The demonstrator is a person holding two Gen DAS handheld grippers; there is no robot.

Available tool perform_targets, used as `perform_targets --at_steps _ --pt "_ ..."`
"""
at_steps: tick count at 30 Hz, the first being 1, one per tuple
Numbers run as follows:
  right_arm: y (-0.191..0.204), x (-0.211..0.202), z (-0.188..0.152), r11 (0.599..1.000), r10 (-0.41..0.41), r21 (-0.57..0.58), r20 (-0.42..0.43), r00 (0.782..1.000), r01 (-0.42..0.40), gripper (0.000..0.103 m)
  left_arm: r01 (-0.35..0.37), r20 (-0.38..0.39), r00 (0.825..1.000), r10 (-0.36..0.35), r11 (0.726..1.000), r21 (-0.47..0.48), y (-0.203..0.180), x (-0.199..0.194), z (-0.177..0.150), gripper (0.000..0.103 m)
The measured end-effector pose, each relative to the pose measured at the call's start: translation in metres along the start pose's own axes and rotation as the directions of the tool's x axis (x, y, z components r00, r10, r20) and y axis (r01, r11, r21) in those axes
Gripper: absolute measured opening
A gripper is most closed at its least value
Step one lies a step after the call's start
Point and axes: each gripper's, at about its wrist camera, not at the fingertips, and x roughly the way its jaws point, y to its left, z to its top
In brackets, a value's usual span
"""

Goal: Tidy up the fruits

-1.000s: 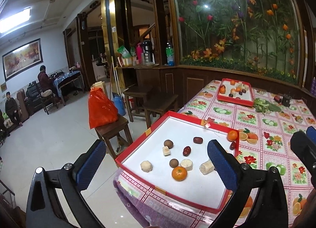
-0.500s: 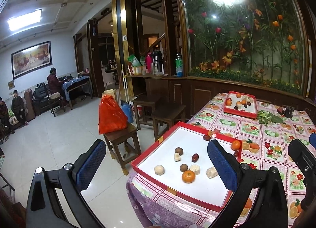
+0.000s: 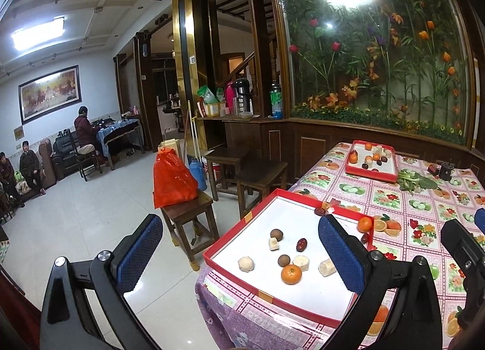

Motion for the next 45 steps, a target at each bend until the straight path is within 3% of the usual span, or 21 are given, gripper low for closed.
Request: perform_targets --at_steps 45 --pt "0.0009 0.0089 -0.0045 1.0 0.007 0.0 -0.014 1.0 -0.007 0.103 0.002 -0.012 1.0 -0.002 1.0 0.0 -0.0002 0.0051 -0.0026 0.103"
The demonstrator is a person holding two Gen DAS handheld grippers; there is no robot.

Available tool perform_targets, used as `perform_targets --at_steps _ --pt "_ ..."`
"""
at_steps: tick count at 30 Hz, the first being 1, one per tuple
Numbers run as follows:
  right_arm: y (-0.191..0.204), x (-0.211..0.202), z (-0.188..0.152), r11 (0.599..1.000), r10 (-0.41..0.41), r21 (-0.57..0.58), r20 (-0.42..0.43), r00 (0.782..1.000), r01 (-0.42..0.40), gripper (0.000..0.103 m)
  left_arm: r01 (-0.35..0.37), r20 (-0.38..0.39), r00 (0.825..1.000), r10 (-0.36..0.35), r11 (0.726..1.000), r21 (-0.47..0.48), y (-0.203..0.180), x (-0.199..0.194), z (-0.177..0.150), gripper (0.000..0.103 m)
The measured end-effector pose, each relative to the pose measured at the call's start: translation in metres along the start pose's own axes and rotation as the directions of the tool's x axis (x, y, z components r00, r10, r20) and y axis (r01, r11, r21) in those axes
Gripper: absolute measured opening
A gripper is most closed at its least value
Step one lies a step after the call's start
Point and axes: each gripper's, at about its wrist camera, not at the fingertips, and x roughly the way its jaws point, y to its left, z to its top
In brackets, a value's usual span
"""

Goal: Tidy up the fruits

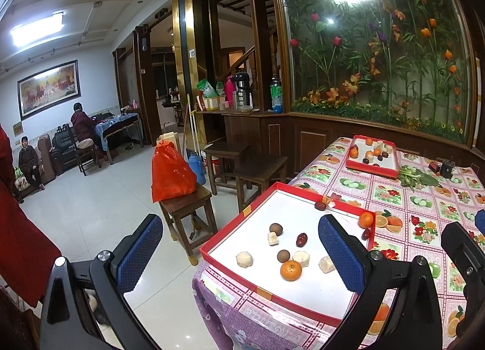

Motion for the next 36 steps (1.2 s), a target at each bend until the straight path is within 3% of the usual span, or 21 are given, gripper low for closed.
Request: perform_targets --at_steps 36 --pt "0.001 0.001 -0.005 1.0 -0.004 0.001 -0.005 1.0 0.004 0.103 0.005 -0.01 1.0 -0.005 1.0 0.0 -0.005 0.0 -0.008 0.103"
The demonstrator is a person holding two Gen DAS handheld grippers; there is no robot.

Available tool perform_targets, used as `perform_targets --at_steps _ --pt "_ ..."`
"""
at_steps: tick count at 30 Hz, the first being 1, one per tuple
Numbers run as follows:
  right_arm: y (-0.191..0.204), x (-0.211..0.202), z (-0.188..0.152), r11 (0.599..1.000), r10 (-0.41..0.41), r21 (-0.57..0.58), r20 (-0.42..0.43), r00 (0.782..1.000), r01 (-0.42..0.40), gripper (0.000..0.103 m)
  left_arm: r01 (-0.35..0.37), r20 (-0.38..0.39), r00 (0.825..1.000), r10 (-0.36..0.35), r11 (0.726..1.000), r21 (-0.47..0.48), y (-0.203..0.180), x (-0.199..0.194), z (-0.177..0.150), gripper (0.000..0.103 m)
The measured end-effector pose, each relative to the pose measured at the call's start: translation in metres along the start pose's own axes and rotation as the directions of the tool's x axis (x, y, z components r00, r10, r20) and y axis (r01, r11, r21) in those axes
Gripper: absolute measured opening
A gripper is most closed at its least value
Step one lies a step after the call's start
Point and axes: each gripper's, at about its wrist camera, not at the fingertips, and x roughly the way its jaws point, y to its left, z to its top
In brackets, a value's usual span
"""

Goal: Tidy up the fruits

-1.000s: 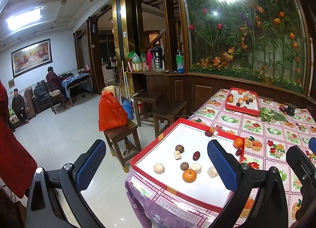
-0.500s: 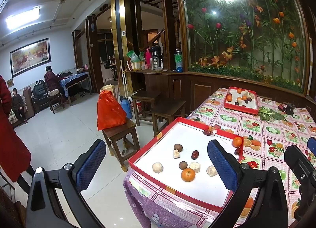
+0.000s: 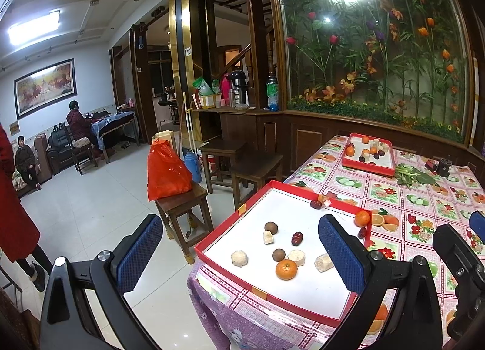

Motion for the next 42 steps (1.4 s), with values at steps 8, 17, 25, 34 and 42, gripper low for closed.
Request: perform_targets --at_steps 8,17,25,34,42 --pt "-0.001 0.0 -0.001 1.0 0.001 0.0 -0.003 1.0 -0.001 0.103 0.002 -0.003 1.0 -0.002 1.0 0.002 -0.003 0.0 -0.001 0.103" --pt "-0.004 0.001 -0.007 1.0 -0.003 0.001 -0.008 1.0 0.003 0.103 0.003 -0.008 1.0 -0.003 1.0 0.003 -0.006 0.0 -0.001 0.103" --pt "-0.01 0.0 -0.014 1.0 -0.006 0.006 -0.012 1.0 0.006 0.103 0.004 -0.007 1.0 -0.004 1.0 0.004 -0.006 0.001 0.001 0.103" --pt "-0.01 0.0 -0.013 1.0 -0.005 0.008 -0.013 1.0 0.005 0.103 0.003 -0.008 1.0 -0.003 1.0 0.003 -0.005 0.002 0.002 0.103" --pt "-0.01 0.0 -0.013 1.0 -0.007 0.006 -0.014 1.0 0.007 0.103 0.004 -0.01 1.0 -0.004 1.0 0.002 -0.005 0.002 0.002 0.103"
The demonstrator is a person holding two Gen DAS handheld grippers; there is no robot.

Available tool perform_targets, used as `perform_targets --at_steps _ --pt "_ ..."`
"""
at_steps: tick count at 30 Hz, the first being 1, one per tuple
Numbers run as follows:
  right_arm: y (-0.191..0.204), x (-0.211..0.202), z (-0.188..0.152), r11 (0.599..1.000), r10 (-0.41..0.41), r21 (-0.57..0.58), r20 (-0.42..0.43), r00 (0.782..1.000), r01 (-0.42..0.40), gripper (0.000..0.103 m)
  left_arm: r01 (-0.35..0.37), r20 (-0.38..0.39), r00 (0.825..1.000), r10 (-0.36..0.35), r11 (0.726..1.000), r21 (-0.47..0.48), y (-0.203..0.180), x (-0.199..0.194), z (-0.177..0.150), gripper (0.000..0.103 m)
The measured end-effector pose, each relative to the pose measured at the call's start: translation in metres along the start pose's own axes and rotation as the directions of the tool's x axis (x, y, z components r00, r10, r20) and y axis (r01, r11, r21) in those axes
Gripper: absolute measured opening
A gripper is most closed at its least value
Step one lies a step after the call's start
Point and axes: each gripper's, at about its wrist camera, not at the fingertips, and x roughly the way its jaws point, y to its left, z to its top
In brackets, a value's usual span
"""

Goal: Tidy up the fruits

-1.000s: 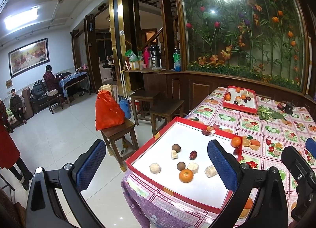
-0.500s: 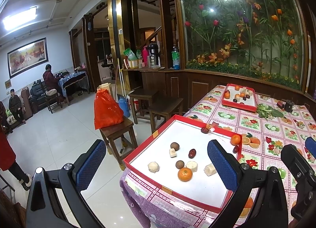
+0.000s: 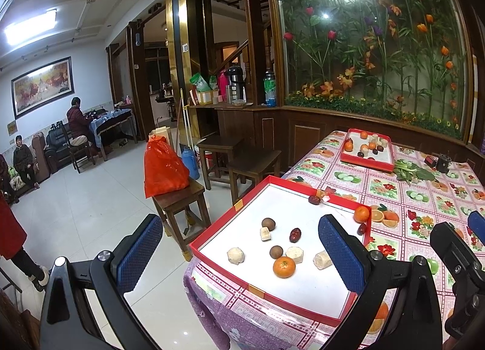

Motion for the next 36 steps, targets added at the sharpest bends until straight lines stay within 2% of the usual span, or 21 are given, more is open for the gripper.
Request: perform_targets --at_steps 36 --pt "-0.005 -0.002 0.0 1.0 0.001 -0.001 -0.02 1.0 -0.001 0.103 0.016 -0.009 1.0 -0.015 1.0 0.004 -0.016 -0.012 -0.008 0.103"
